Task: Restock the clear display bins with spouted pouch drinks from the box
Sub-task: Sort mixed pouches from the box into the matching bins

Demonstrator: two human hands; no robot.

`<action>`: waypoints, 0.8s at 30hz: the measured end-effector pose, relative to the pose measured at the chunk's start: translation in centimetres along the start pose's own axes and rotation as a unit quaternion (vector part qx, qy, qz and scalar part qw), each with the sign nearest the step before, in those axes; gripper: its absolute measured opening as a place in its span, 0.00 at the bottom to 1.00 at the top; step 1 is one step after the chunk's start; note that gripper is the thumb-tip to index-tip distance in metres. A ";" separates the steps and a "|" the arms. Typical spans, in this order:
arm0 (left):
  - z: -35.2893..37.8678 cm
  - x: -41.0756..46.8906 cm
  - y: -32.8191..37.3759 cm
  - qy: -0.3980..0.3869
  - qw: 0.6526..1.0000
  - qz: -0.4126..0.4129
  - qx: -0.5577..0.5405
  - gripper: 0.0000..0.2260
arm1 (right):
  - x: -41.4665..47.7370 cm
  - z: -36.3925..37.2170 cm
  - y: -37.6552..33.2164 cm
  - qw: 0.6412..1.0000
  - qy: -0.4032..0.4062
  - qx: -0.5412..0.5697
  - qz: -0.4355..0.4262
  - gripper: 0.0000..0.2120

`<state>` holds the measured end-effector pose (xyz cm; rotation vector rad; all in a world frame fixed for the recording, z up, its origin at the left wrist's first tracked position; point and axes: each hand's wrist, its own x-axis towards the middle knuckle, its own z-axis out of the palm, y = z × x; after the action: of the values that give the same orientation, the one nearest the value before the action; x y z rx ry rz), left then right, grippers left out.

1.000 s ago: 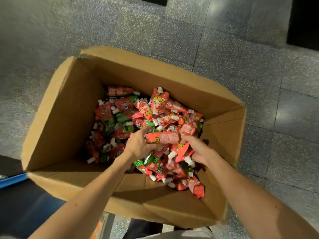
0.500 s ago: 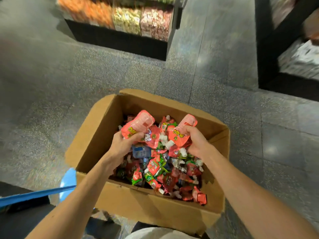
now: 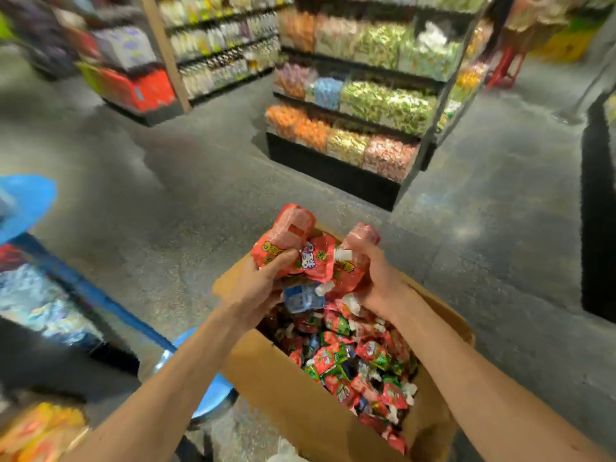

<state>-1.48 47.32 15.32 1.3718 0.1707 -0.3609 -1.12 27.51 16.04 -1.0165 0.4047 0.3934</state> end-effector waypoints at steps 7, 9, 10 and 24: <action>-4.6 -11.8 1.0 0.138 0.987 0.039 -0.077 0.10 | -7.5 7.9 2.4 0.968 -0.195 -0.155 -0.004 0.24; -6.9 -15.8 1.2 0.177 0.977 0.058 -0.102 0.17 | -8.7 11.3 4.1 0.943 -0.268 -0.200 0.001 0.22; -8.2 -17.7 1.2 0.195 0.971 0.068 -0.121 0.21 | -9.5 13.2 5.2 0.930 -0.293 -0.222 0.002 0.23; -26.8 -44.3 -1.9 0.435 0.876 0.156 -0.143 0.15 | -22.4 37.3 28.1 0.814 -0.468 -0.336 0.078 0.10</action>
<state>-41.06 79.87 22.73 1.1545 0.7068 0.5636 -28.92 70.40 24.02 -1.3236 -0.6042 1.1749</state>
